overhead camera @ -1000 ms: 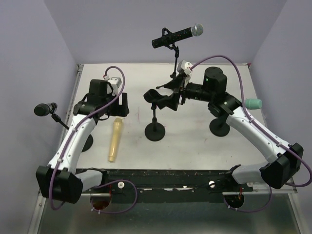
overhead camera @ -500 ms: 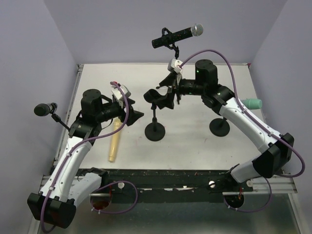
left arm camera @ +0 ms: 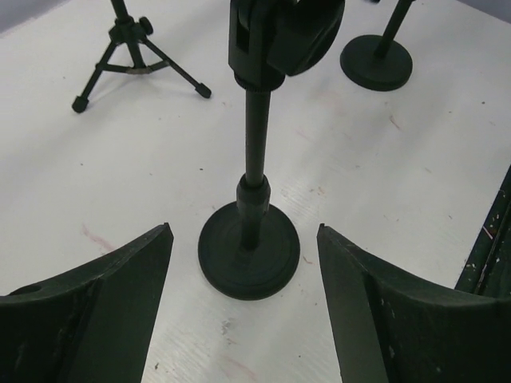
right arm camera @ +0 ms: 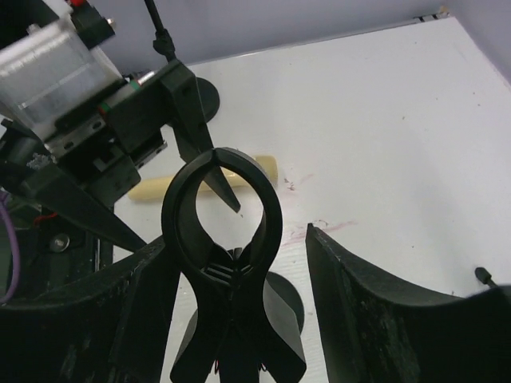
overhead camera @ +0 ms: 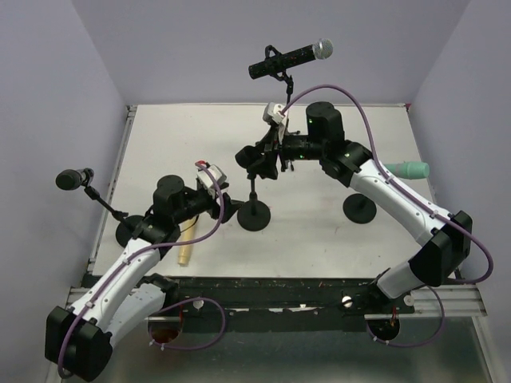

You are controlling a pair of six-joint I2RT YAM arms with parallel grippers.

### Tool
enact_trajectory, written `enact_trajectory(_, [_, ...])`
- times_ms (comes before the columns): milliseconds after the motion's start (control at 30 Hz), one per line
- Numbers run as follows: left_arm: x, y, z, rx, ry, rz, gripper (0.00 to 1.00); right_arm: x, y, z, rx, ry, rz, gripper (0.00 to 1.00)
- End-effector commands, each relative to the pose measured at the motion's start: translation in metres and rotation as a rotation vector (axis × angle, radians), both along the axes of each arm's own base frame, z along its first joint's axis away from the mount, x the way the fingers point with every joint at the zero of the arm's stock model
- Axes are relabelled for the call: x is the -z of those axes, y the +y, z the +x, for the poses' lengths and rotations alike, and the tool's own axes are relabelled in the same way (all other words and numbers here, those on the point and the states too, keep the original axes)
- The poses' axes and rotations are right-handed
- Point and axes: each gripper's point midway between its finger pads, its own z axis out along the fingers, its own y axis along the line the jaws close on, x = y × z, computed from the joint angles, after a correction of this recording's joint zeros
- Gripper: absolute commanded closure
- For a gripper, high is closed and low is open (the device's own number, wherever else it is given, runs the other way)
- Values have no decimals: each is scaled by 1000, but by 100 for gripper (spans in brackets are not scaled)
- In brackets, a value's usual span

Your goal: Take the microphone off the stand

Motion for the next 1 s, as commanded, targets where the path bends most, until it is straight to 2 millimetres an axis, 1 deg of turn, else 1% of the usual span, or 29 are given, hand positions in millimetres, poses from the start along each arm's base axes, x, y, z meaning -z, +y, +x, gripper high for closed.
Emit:
enact_trajectory(0, [1, -12, 14, -42, 5, -84, 20, 9, 1, 9, 89, 74, 2, 33])
enact_trajectory(133, [17, -27, 20, -8, 52, -91, 22, 11, -4, 17, 174, 104, 9, 46])
enact_trajectory(200, [26, -32, 24, 9, 49, -69, 23, 11, -9, 22, 235, 123, 10, 50])
enact_trajectory(267, [33, -37, 27, 26, 40, -46, 25, 11, -12, 22, 263, 163, 17, 53])
enact_trajectory(433, [46, -45, 36, 67, -6, 14, 31, 16, -16, 15, 260, 198, 11, 55])
enact_trajectory(533, [51, -51, 41, 77, -30, 39, 36, 18, -21, 17, 284, 211, 14, 57])
enact_trajectory(667, [58, -60, 47, 91, -32, 51, 41, 15, -26, 19, 300, 209, 22, 58])
enact_trajectory(767, [61, -68, 47, 123, -47, 63, 45, 15, -28, 21, 314, 223, 27, 59])
enact_trajectory(900, [64, -72, 51, 103, -63, 84, 57, 16, -32, 25, 333, 251, 41, 60])
enact_trajectory(933, [65, -72, 53, 100, -62, 85, 61, 17, -33, 25, 338, 264, 45, 60])
enact_trajectory(967, [66, -73, 52, 104, -64, 90, 68, 18, -35, 27, 348, 274, 47, 60])
